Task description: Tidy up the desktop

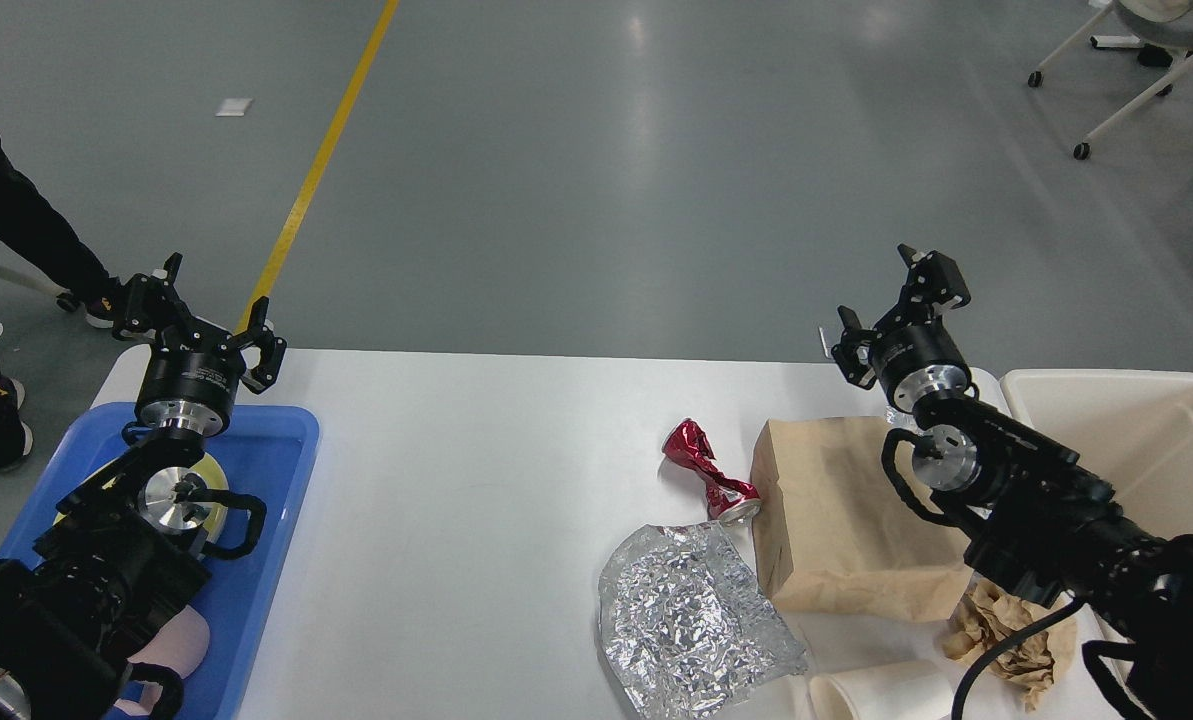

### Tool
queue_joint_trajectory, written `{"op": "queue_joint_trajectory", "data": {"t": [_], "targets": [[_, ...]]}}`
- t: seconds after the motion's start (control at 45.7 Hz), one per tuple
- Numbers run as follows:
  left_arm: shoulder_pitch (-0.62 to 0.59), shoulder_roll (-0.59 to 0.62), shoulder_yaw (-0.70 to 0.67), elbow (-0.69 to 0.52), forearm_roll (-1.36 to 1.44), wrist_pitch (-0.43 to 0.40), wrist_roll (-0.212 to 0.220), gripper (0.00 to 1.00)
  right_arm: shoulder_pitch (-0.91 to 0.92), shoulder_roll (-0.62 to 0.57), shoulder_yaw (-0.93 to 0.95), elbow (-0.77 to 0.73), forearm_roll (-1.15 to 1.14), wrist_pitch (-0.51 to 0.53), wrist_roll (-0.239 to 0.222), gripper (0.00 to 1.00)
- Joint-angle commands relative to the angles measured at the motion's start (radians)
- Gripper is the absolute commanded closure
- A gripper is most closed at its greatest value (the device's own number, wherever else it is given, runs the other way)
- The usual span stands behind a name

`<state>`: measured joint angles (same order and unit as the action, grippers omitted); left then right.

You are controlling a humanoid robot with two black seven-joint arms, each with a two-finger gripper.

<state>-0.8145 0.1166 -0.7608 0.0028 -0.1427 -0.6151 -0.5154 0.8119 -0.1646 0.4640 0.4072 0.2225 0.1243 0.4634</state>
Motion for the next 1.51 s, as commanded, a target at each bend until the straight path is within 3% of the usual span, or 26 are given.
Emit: {"op": "queue_joint_trajectory", "data": {"t": [0.0, 0.459, 1.181, 1.378, 1.487], "targets": [[0.0, 0.0, 0.0, -0.001, 0.0, 0.0, 0.0, 0.04, 0.026, -0.05, 0.008, -0.001, 0.001, 0.0, 0.0, 0.0], [0.0, 0.0, 0.0, 0.0, 0.0, 0.0, 0.0, 0.04, 0.012, -0.07, 0.012, -0.111, 0.012, -0.008, 0.0, 0.0], [0.0, 0.0, 0.0, 0.0, 0.0, 0.0, 0.0, 0.04, 0.093, -0.105, 0.01, -0.096, 0.012, 0.008, 0.011, 0.0], [0.0, 0.0, 0.0, -0.001, 0.0, 0.0, 0.0, 0.04, 0.133, -0.115, -0.022, -0.062, -0.02, 0.09, 0.009, 0.0], [0.0, 0.0, 0.001, 0.0, 0.0, 0.0, 0.0, 0.04, 0.19, -0.183, -0.209, 0.007, -0.155, 0.211, -0.002, 0.0]]}}
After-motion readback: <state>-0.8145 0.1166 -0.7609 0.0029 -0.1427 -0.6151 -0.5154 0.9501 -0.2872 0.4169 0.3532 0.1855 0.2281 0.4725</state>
